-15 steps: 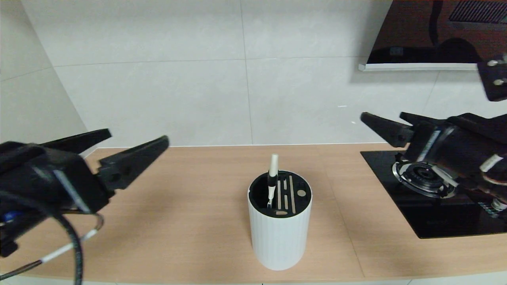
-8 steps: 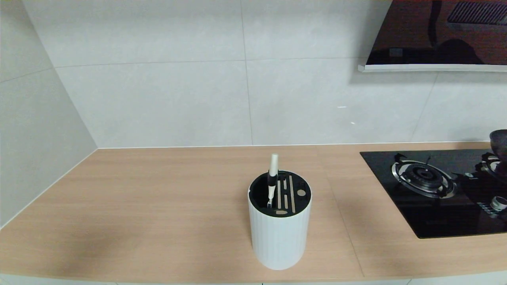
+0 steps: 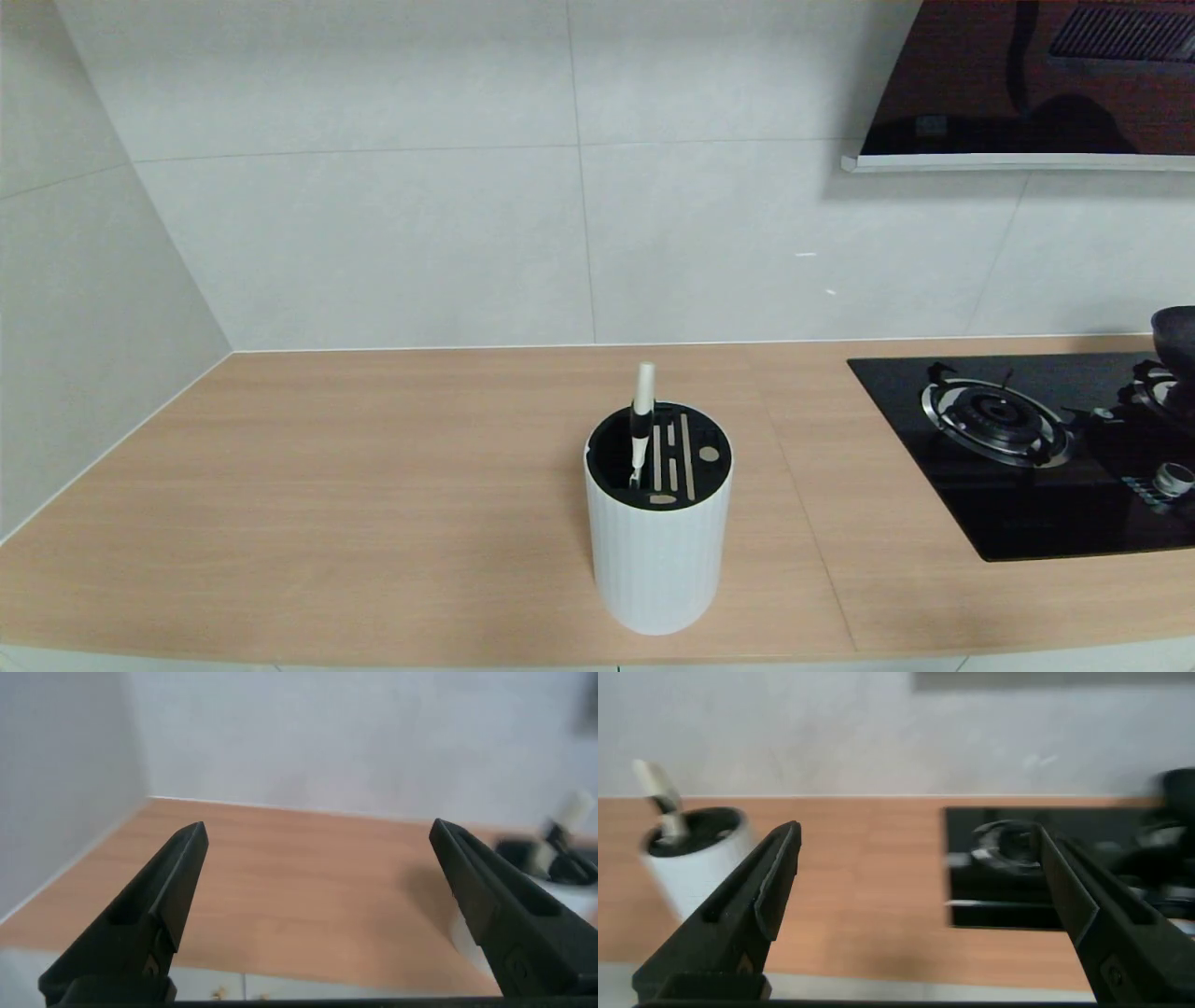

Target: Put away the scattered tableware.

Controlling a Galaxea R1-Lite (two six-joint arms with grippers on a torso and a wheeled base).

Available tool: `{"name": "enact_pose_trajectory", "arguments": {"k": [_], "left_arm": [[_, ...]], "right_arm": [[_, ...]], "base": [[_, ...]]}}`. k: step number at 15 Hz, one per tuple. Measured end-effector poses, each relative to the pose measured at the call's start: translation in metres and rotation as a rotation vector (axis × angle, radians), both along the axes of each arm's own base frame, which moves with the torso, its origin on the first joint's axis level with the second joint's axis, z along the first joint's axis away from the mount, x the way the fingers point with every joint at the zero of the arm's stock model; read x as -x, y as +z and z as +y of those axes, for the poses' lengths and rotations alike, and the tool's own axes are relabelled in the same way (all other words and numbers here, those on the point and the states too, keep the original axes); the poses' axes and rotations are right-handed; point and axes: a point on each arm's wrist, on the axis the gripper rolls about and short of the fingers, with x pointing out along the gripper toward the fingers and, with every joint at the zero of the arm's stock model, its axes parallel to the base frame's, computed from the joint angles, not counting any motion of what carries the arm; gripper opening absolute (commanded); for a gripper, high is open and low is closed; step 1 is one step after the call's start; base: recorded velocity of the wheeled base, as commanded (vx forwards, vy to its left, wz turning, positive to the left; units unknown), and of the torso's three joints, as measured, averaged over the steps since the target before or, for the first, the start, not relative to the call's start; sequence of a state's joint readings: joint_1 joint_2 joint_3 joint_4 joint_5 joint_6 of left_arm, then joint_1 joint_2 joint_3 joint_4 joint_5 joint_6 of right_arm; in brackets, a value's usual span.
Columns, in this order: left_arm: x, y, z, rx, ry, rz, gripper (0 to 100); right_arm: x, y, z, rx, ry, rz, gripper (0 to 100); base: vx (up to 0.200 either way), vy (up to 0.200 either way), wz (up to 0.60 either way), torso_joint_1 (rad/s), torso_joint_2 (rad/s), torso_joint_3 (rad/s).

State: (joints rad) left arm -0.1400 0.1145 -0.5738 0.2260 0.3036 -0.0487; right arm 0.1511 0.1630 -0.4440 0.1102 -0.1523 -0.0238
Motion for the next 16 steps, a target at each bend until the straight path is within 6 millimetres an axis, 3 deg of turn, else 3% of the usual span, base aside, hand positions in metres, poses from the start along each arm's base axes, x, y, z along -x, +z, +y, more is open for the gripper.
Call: {"name": "enact_pose_trajectory", "arguments": {"k": [3,7,10,13,16], "left_arm": [[0.005,-0.006,-0.006,0.027,0.058,-0.017,100],[0.004,-0.031,-0.011,0.002,0.056,0.042,100],[-0.007,-0.051,-0.012,0.004,0.062,0.09,100],[-0.036,-0.093,-0.012,-0.019,0.063,0.165,100],[-0.05,-0.118,-0.014,-0.044,-0.018,0.175,100]], "right_arm": [[0.012,-0.01,0.005,0.004,-0.08,-0.053,100],[0.013,-0.03,0.007,-0.016,-0.123,-0.065,100],[0.005,-0.045,0.008,-0.01,-0.103,-0.039,100],[-0.016,-0.078,0.011,0.018,0.012,-0.022,100],[-0.023,-0.098,0.013,0.038,0.1,0.046,100]], "base": [[0.0,0.0,0.0,0.0,0.0,0.0],[0.0,0.0,0.0,0.0,0.0,0.0],[0.0,0.0,0.0,0.0,0.0,0.0],[0.0,0.0,0.0,0.0,0.0,0.0],[0.0,0.0,0.0,0.0,0.0,0.0]]}}
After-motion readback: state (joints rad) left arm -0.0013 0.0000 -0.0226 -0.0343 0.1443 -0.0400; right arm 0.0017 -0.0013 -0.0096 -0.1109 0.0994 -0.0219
